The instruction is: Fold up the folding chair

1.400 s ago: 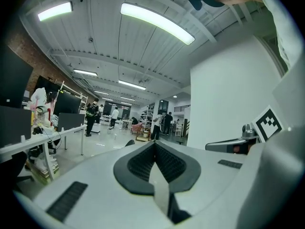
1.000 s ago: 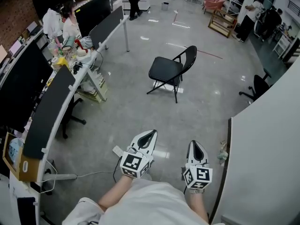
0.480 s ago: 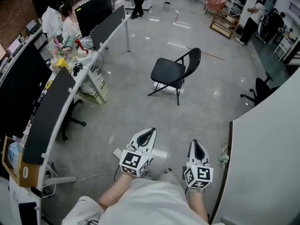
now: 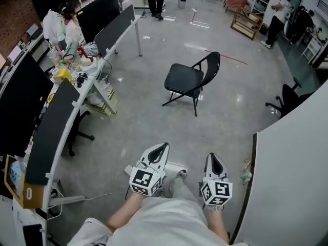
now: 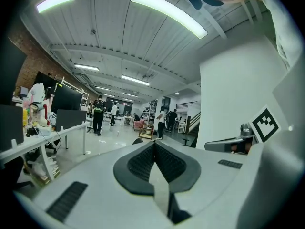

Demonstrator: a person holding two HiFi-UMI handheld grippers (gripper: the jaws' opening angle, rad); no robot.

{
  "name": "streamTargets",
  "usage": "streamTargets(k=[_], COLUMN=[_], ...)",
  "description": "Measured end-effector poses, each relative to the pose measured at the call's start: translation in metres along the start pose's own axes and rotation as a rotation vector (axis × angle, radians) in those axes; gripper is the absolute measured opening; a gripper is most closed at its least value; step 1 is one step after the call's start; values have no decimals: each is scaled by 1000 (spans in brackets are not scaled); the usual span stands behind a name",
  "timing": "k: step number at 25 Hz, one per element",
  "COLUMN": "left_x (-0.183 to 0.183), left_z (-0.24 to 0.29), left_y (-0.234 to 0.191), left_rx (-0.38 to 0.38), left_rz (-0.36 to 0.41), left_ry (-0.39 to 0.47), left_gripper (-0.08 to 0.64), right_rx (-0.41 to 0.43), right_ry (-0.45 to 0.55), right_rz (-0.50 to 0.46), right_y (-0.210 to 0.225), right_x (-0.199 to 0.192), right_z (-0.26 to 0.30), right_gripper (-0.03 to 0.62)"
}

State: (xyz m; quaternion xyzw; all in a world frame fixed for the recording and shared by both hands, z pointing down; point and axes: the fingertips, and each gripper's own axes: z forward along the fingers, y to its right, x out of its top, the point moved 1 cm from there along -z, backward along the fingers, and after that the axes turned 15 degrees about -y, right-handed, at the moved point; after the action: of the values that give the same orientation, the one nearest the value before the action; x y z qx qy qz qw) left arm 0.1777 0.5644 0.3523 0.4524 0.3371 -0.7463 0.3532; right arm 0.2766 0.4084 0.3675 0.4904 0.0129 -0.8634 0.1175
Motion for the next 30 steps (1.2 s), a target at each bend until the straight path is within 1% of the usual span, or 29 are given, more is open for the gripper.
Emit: streamTargets(k=[10, 16, 24, 30], left_x=[42, 67, 77, 88], left_z=[66, 107, 145, 161], left_y=[-18, -17, -16, -24], left_rx=[53, 80, 117, 124], left_rz=[24, 38, 24, 3], left_ry=[-3, 16, 18, 30], left_gripper=[12, 12, 12, 12], right_rx=[46, 70, 81, 81], right_ry=[22, 33, 39, 43], right_rz=[19, 24, 20, 19], right_y=[49, 83, 121, 132], right_x=[50, 70, 89, 103], right_z=[63, 93, 120, 133], right_gripper=[6, 6, 6, 6])
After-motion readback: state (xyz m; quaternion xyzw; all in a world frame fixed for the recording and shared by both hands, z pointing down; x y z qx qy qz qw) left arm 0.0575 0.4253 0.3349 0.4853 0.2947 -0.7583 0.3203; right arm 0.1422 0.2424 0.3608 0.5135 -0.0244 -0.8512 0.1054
